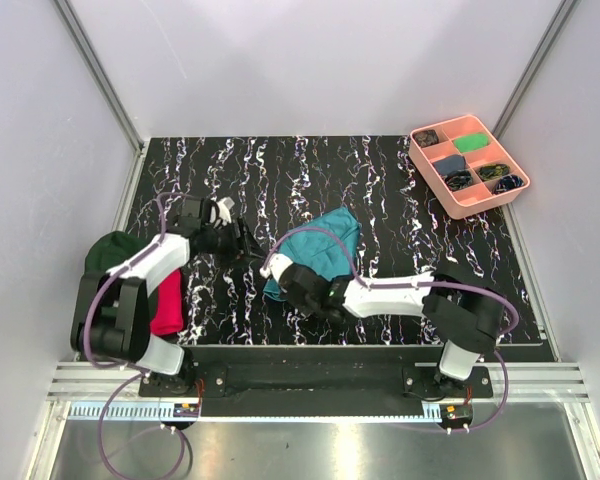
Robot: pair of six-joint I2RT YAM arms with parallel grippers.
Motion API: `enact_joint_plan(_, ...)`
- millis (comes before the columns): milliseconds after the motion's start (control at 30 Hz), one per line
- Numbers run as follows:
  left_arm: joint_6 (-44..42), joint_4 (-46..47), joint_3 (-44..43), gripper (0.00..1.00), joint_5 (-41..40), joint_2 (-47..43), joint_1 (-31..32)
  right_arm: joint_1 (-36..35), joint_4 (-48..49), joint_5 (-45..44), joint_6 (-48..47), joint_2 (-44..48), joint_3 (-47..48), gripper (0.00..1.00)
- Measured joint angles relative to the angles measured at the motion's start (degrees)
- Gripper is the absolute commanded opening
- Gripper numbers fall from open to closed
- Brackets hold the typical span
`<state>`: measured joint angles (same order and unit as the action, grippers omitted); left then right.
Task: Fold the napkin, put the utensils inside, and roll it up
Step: Roll the napkin with the utensil
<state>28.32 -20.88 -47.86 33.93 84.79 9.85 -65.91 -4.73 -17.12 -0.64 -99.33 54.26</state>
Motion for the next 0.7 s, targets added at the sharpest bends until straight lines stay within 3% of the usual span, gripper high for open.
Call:
enact_joint_plan(333,3.0,3.3,8.7,0.68,-8.6,-16.7,1.1,9.8,-5.3,22.7,4.4,0.9,3.9,0.00)
enact_joint_plan(533,4.3,4.5,11.3,0.68,-13.2,-21.7,6.6,13.1,-7.6,33.3,6.1,0.2,7.7,0.00)
enact_joint_plan(700,4.6,6.3,12.3,0.68,-15.0,-24.2,7.6,16.4,-9.3,39.3,6.8,-2.3,10.2,0.00)
